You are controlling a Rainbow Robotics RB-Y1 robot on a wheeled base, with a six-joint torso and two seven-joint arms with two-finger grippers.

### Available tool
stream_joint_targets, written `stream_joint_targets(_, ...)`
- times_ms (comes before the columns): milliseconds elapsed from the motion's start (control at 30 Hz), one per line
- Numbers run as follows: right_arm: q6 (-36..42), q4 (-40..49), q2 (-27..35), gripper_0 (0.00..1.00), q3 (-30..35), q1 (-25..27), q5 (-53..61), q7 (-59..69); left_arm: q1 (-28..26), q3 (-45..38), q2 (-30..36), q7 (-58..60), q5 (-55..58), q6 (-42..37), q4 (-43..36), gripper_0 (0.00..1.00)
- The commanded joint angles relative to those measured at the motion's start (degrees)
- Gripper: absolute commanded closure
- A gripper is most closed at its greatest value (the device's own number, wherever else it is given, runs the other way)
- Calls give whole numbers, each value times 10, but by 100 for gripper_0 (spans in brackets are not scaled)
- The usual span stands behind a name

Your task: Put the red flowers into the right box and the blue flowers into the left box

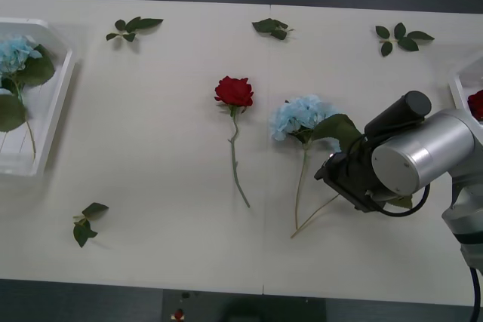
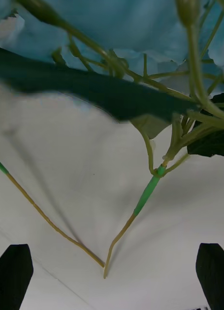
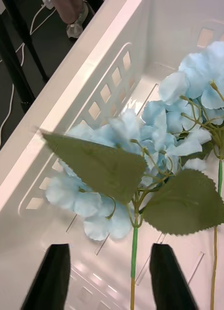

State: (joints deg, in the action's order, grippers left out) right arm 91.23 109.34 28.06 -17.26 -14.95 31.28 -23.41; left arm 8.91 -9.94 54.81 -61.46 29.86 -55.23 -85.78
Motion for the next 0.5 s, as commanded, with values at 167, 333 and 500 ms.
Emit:
stream_joint_targets(167, -24, -15, -4, 2, -8, -8, -15, 13, 6, -11, 16, -20, 3, 28, -16, 21)
stream_joint_targets(333, -37, -33, -5, 2, -16, -8, -21, 7, 8, -15, 18, -11, 56, 27, -65, 0)
stream_joint_targets(500, -54, -48, -4, 2, -27, -7, -28, 3, 13, -15, 17, 2, 101, -11, -138, 0)
